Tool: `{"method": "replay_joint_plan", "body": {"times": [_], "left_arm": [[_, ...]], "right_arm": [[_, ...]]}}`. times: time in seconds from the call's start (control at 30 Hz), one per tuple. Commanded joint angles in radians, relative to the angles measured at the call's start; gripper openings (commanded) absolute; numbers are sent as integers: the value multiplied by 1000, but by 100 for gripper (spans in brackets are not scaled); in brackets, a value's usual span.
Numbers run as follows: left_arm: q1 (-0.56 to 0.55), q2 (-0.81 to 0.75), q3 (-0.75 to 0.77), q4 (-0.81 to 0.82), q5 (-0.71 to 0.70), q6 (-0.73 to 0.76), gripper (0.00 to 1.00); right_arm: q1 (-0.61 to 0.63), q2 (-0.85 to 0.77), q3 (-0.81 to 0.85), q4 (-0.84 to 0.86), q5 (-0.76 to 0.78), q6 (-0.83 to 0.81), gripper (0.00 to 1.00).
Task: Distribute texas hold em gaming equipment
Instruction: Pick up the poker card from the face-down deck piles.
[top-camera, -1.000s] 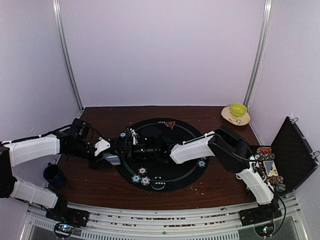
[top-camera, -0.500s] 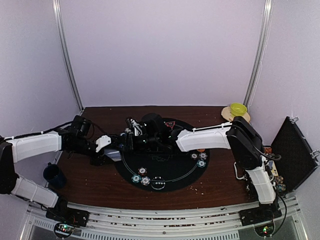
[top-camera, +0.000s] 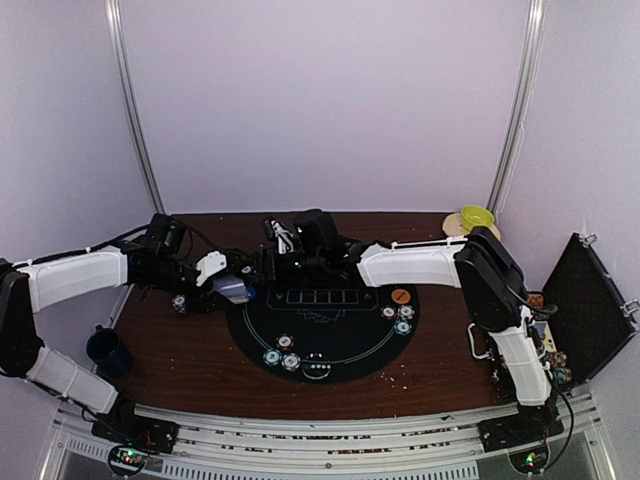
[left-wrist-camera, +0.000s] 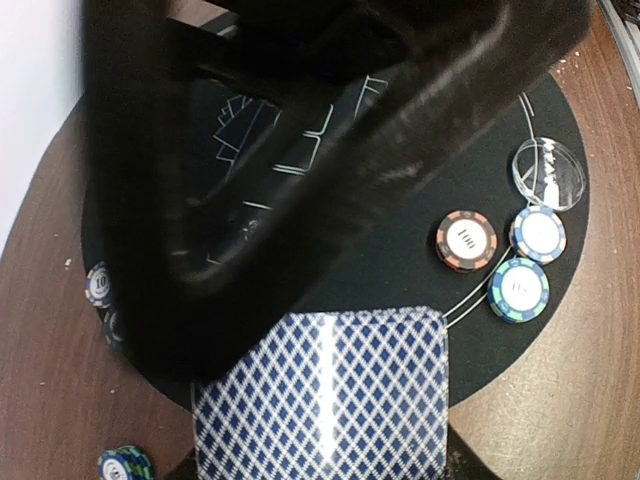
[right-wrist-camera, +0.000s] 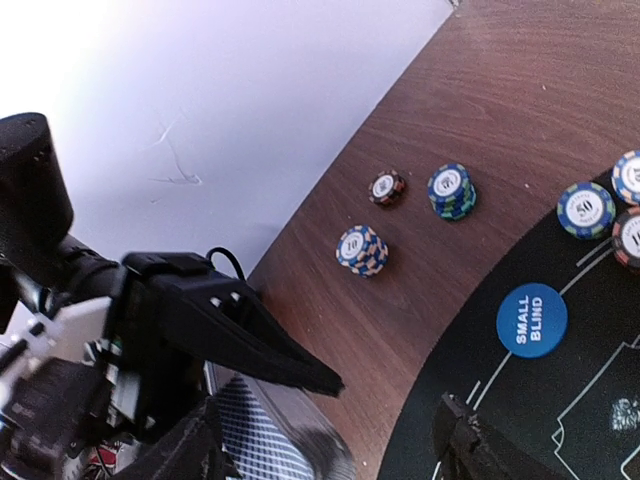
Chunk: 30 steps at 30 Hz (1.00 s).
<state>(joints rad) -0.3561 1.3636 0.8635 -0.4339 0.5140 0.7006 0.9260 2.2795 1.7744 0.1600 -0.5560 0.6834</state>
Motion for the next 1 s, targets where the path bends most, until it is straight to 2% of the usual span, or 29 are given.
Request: {"method": "replay_joint_plan", "body": {"times": [0.0,0.23,0.67,0.97], "left_arm": [[5,36,43,12,44,15,43],[7,37,50,4,57,21,43],[6,75,58,1,109,32,43],[6,72,36,0,130,33,43]], "right_arm": [[2,55,98,14,-55,-10,74],[3,72,79,62,-101,-3,74],[11,52,-71,170,-70,47,71],[17,126,13,158,-88,82,67]]}}
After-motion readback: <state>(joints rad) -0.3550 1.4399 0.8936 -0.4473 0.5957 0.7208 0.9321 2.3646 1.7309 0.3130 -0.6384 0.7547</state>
